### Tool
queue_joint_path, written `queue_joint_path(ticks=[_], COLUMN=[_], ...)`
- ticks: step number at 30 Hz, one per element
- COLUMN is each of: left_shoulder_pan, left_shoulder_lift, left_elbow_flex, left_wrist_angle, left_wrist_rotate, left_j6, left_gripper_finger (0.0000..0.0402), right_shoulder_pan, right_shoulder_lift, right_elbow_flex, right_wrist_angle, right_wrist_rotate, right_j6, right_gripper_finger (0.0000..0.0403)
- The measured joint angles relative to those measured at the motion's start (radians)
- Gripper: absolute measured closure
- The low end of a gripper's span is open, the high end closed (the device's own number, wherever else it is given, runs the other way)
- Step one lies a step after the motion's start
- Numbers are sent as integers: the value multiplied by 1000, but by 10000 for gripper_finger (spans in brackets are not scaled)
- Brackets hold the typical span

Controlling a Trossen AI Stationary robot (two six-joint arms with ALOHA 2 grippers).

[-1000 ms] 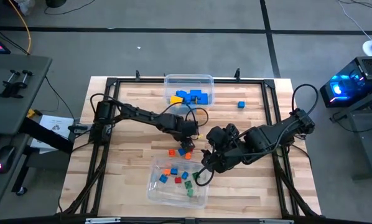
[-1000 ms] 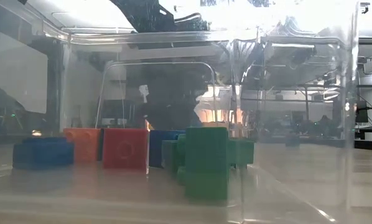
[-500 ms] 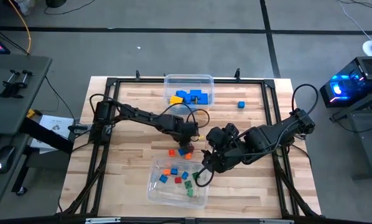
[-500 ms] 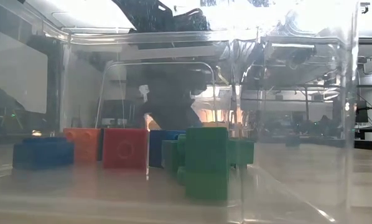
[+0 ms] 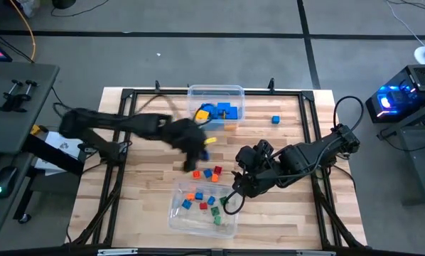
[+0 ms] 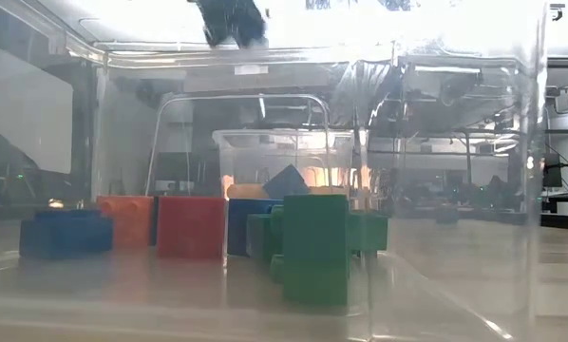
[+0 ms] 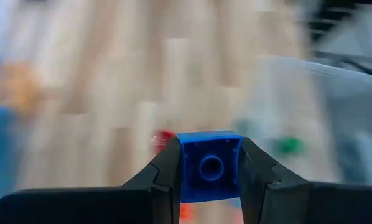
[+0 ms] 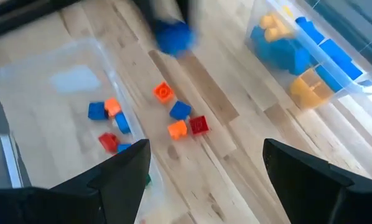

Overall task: Sort blocks by size
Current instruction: Put the small blue game piece into the bottom transparent bin

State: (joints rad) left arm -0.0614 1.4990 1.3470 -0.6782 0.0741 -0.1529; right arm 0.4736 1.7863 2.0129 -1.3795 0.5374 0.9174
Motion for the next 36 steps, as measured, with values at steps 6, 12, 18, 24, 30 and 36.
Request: queue_joint_path(ticks=[6,12,18,24,30,36], left_shoulder_pan=[-259,-498,-521,-427,-323,-268], left_shoulder_lift=[-185,-169,-78,-72,-192,-427], left_elbow_flex=[-149,-341,-366,-364,-328,-326], left_wrist_angle=[81,396,419,408,280,195], left_wrist_rotate=[57,-14,-113,79,181,-4], left_j6=[-107,-344,-510,-560,-442,-333], left_gripper_finger=[327,327,257,140,102,103], right_shoulder_pan=[-18,-80,-159,-247,-386,-660], right_shoulder_lift=[0,0,-5,-8,-68,-327], right_elbow_flex=[0,0,0,-9,-231,-716], right_wrist_angle=[-63,-194,-192,-188,-190,-124], right_wrist_rotate=[-73,-111,-161,-150,-69,-136], right_j6=[-62,-84,-110,-53,68,180], right_gripper_finger=[96,96,96,96,96,96])
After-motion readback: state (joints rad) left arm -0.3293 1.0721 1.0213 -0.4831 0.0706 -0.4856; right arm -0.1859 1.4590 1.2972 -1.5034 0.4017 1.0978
